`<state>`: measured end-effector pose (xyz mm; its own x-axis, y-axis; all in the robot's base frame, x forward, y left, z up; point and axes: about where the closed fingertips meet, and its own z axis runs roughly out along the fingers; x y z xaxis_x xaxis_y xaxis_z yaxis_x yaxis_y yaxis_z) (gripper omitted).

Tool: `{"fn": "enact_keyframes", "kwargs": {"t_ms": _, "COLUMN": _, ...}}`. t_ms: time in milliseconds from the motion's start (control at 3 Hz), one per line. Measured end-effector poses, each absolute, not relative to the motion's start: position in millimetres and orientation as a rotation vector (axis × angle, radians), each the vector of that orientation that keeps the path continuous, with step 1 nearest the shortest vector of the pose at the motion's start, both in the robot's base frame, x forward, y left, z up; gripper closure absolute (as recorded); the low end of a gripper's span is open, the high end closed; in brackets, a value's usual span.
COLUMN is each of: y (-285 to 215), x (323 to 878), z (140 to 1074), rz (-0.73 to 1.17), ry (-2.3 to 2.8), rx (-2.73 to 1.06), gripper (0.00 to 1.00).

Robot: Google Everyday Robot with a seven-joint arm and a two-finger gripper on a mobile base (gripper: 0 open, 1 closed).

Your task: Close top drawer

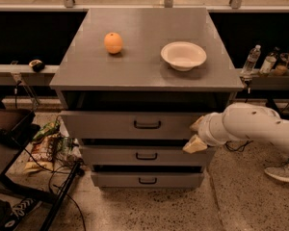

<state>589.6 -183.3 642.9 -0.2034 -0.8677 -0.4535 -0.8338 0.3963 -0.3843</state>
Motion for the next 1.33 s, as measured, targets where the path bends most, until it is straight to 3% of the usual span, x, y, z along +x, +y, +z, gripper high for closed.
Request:
{"fn": "enact_keyframes", "kwargs": {"t_ms": 333, "y": -183.2, "x": 589.6, "z": 642.9, "rz": -0.072, "ry": 2.046, "rx": -1.448, "gripper": 0.0}}
{"fn": "enact_keyframes", "kwargs": {"t_ms": 667, "y": -183.2, "x": 589.6, "z": 642.9, "rz": -0.072, "ry": 2.046, "rx": -1.448, "gripper": 0.03}}
{"fn": "enact_keyframes", "kwargs": {"t_ms": 1333, "y": -182.8, "x": 588.7, "z": 643.0, "rz": -0.072, "ry": 2.046, "rx": -1.449, "gripper": 0.49}}
